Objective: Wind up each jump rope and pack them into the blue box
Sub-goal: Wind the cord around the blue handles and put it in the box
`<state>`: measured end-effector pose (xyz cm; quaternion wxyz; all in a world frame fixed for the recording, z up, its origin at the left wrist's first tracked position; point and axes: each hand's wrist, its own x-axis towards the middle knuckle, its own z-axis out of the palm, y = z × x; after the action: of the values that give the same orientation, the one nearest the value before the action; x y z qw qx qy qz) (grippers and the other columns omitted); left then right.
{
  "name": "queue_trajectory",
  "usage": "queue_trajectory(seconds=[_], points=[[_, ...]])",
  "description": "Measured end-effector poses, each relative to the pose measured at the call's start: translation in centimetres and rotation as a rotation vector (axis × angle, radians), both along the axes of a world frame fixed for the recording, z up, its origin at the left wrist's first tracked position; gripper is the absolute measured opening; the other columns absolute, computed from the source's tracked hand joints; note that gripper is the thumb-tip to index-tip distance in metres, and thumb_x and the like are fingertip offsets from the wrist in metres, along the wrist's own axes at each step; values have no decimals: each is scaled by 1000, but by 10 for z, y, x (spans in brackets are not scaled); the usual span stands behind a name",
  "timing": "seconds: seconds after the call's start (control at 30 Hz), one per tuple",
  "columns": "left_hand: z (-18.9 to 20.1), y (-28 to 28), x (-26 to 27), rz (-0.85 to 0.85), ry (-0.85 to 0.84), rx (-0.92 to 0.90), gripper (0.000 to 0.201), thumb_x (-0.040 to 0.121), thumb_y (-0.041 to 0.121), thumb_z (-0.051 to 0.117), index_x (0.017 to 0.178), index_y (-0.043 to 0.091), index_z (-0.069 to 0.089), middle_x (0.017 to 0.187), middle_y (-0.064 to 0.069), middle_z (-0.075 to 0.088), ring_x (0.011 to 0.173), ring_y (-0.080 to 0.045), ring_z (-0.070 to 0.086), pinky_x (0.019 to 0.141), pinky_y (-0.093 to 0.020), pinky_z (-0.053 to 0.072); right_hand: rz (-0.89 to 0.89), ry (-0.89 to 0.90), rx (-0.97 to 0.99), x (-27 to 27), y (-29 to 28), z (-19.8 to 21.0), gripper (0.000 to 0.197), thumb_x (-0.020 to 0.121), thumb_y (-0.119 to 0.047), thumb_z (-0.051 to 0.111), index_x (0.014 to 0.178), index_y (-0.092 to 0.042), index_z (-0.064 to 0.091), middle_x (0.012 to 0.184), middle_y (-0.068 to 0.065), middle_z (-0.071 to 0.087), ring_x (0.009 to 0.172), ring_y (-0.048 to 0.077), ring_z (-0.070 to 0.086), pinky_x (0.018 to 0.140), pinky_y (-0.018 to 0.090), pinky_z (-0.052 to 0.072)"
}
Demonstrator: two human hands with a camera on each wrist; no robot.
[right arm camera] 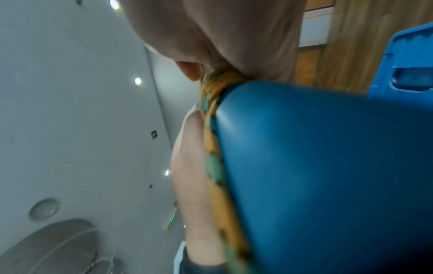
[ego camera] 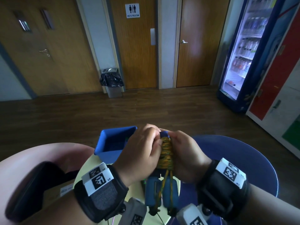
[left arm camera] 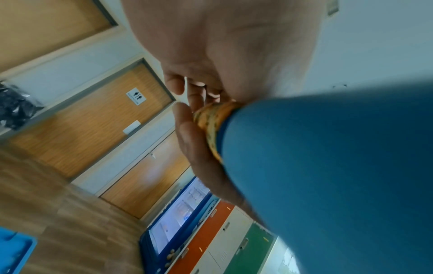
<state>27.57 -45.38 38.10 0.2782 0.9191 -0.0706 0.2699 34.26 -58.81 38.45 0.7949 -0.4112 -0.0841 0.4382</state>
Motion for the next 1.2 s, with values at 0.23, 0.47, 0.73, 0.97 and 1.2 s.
queue_trajectory(seconds=[0.23,0.47,0.73,0.97,1.2], points=[[0,5,0,18,-9,58,21,96,34,43,94,17,56,102,5,60,96,-13,60,82,-36,49,-8,21,-40,-4,2,-4,46,100,-29,37,91,-6,75,88,22,68,78,33,68,77,46,56],[20,7,3,-11,-60,537,16,93,14,49,100,8,62,107,-6,58,82,-26,61,72,-42,52,-54,-34,-79,-9,7,0,34,101,-27,41,124,-5,53,97,21,58,84,34,62,74,45,54],[12,10,18,-162,-81,278,20,95,15,43,97,3,58,121,-6,55,102,-20,58,88,-37,47,-157,-131,-100,-3,8,-3,29,104,-23,37,123,-13,56,101,22,62,91,34,65,77,48,55],[-8,-1,17,-189,-61,-7,21,97,18,38,99,5,54,131,-8,56,120,-15,56,102,-26,42,-241,-197,-179,-10,8,-7,28,102,-21,38,112,-18,64,99,20,66,91,31,70,71,44,59],[-1,32,16,-303,166,171,27,100,29,39,112,14,57,129,2,57,116,-11,58,96,-31,46,-128,-45,-224,-17,3,-4,40,102,-26,39,112,8,58,70,21,63,60,32,64,53,34,56]])
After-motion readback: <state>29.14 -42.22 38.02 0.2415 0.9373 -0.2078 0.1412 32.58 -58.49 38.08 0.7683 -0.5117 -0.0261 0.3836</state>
